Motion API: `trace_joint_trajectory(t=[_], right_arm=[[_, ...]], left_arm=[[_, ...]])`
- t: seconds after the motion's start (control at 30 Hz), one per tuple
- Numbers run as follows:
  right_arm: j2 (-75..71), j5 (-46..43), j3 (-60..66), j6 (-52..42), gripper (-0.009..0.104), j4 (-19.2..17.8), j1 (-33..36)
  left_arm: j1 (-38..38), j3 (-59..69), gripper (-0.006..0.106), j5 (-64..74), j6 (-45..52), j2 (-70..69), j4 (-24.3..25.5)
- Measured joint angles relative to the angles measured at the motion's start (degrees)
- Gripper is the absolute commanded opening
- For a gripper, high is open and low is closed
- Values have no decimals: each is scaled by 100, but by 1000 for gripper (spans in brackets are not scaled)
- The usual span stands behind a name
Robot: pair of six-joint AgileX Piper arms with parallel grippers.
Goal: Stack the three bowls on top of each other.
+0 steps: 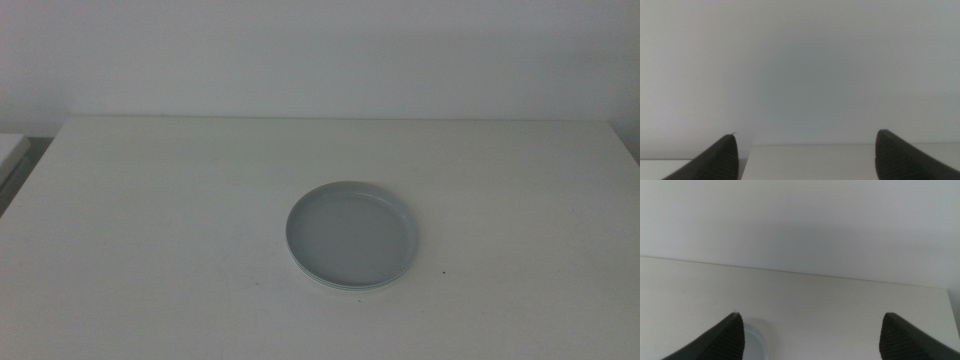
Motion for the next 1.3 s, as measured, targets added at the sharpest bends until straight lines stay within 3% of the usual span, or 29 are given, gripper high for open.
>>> trace_joint_trajectory(t=[0.13,0.23,0.37,0.47,0.7,0.87,1.0,1.3], right_arm=[[-90,-342,360,0,92,56,0],[-376,-1251,1040,0,92,77,0],[-1141,-2631,2475,0,92,5,0],[-1980,-3082,3634,11,92,-96,0],[-4197,-3255,6009,11,92,-831,-61],[-5103,-3203,7126,11,92,-890,-397],[-5574,-2874,7247,11,92,-932,-572],[-5698,-3021,7247,11,92,-951,-609]], left_arm=[[0,291,94,-248,0,-39,0],[0,830,94,-705,0,-237,0],[-99,1769,94,-1013,0,-817,0],[-365,2626,94,-1021,0,-1479,-140],[-522,4145,94,-998,0,-3021,-220],[-522,4837,94,-1021,12,-3534,-264],[-530,5053,94,-1061,12,-3558,-361],[-530,5370,94,-1273,12,-3561,-391]])
